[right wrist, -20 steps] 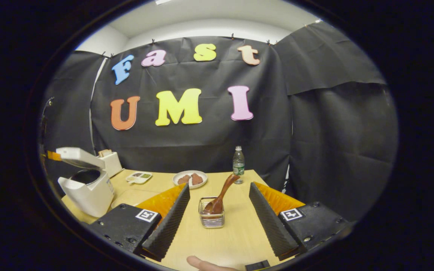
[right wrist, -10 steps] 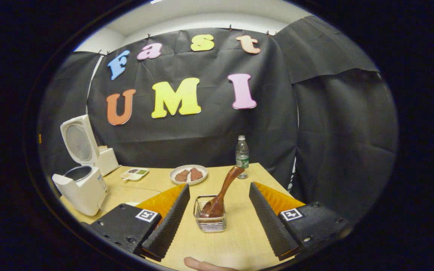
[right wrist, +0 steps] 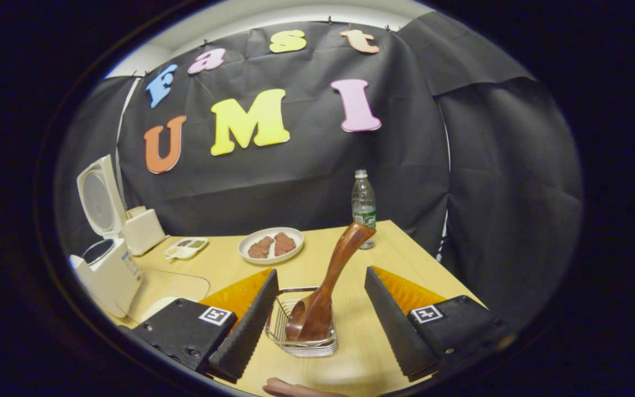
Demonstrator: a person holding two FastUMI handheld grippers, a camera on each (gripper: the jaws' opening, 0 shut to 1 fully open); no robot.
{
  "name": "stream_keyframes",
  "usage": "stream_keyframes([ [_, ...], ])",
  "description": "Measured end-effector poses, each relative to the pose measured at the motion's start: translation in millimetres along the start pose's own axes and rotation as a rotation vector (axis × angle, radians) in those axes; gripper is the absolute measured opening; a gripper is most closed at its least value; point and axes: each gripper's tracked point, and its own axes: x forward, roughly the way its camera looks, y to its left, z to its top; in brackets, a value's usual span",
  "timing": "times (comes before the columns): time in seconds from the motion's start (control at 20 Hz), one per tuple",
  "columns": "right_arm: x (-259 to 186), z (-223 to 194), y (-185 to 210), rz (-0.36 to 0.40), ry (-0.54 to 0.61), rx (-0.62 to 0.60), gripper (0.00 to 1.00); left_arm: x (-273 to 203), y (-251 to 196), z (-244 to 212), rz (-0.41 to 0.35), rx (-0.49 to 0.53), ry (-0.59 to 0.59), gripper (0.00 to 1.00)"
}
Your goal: Close the left gripper, press the button to open the rice cooker; take a wooden spoon from the chopstick holder with the right hand, scoop a spoonful of rice and pour it into the rice cooker, then put the wooden spoon back into the chopstick holder.
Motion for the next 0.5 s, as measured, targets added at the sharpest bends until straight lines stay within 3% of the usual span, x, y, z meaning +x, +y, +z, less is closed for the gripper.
stream_keyframes([
  [0.05, 9, -4, -4, -0.023, 0.010, -0.004, 1.00, -1, -2, -4, -0.013, -0.002, 0.005, 0.95],
  [0.1, 16, -6, -7, -0.035, 0.019, 0.001, 0.96, -1, -6, -9, -0.031, -0.003, 0.020, 0.95],
  [0.25, 28, -7, -2, -0.016, 0.033, 0.055, 1.00, 1, 0, -19, -0.031, 0.002, 0.056, 0.96],
  [0.5, 44, -2, -2, -0.027, 0.063, 0.103, 0.81, -3, 2, -28, -0.048, -0.023, 0.078, 0.96],
])
